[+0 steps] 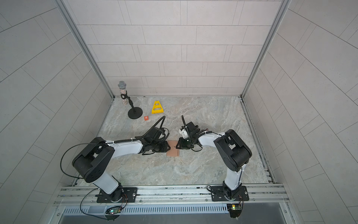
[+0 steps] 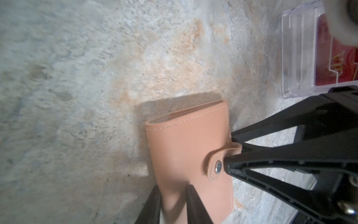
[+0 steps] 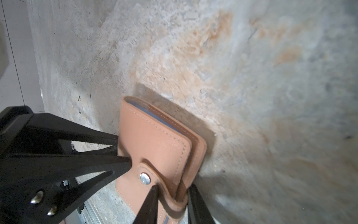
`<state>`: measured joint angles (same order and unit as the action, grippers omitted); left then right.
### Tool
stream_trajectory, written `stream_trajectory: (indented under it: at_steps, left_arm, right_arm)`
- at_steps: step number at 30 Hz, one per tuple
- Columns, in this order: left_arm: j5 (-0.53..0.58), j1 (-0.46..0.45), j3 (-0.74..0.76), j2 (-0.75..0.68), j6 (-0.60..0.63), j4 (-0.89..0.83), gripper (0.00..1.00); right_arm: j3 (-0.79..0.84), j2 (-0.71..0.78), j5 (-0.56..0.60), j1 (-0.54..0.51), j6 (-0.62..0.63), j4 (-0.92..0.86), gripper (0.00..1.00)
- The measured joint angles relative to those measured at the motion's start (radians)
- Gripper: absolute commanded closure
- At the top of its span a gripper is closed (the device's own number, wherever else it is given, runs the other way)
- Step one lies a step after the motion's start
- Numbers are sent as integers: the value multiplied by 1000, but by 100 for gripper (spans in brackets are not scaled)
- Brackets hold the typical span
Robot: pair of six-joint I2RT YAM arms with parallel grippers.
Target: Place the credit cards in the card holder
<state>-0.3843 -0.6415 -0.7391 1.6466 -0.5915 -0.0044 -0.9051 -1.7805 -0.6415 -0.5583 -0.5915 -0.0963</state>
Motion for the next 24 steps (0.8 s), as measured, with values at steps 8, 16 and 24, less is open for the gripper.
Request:
stream_trajectory:
  at_steps: [8,16,24]
  left_arm:
    - [0,0,-3,4,0,-1,73]
    - [0,0,-3,4,-3,0,73]
    - [0,0,-3,4,-3,0,73]
  right_arm:
    - [12,2,-27,0,-14,34,62]
    - [34,19,-23,-6,-20,67,56]
    - [57,25,-11,-8,-48,105,61]
